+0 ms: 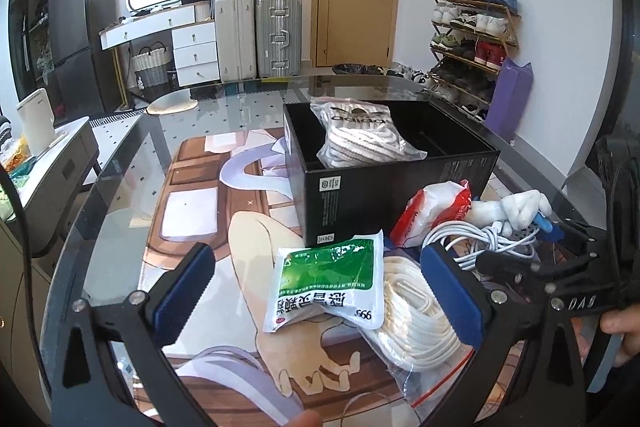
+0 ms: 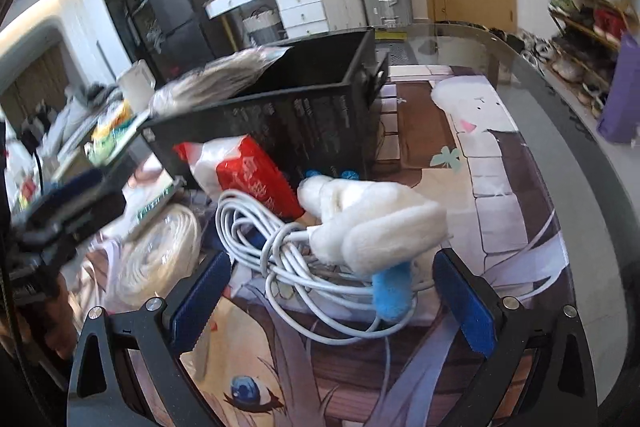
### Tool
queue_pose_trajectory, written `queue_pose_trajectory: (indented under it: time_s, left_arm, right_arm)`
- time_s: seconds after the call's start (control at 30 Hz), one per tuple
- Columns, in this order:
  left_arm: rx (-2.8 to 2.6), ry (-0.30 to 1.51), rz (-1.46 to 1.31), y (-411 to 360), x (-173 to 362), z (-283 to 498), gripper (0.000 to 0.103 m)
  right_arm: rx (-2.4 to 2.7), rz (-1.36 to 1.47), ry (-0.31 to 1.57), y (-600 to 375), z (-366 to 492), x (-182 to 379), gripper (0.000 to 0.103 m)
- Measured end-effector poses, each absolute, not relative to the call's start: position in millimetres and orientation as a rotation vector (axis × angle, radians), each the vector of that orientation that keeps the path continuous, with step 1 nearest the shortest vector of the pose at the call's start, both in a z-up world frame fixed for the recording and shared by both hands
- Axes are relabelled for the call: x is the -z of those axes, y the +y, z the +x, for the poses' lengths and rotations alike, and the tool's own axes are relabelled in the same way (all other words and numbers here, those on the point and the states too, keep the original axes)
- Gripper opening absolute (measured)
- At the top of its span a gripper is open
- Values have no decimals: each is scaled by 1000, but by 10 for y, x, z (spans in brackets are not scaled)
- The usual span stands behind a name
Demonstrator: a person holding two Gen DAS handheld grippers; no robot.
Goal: Organize soft objects
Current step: 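Move the right tool down to the coiled white cable, then grasp the coiled white cable with the right tool and lift it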
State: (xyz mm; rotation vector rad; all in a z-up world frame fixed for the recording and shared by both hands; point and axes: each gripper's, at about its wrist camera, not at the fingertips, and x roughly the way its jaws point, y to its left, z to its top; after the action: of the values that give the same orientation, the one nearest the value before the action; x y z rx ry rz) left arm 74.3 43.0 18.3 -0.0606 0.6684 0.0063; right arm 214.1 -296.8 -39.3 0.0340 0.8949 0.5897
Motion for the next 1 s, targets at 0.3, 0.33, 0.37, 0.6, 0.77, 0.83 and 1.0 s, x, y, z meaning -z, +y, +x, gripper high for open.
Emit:
queue_pose_trajectory:
  time_s: [0.3, 0.33, 0.37, 0.6, 0.77, 0.83, 1.0]
  left_arm:
    - [-5, 671, -52, 423, -164, 736, 103]
    - [-5, 671, -53, 423, -163, 736, 103]
    - [-4, 673, -55, 427, -157, 740, 103]
    - [2, 685, -65, 442, -126, 759, 103]
    - [4, 691, -70, 461, -118, 764, 103]
    - [9, 697, -78, 487, -108, 772, 103]
    - [15, 709, -106, 544, -85, 782, 103]
  right_arm:
    - [-540, -2, 869, -2958, 2138, 405, 87]
    - [-540, 8, 868, -2978, 2145, 407, 84]
    - [-545, 19, 868, -2994, 2150, 406, 79]
    - [-603, 54, 868, -3096, 2211, 413, 73]
    - [-636, 76, 843, -3161, 2203, 350, 71]
    - [-649, 95, 829, -3197, 2197, 299, 71]
    - [-666, 83, 812, -3238, 2195, 202, 54]
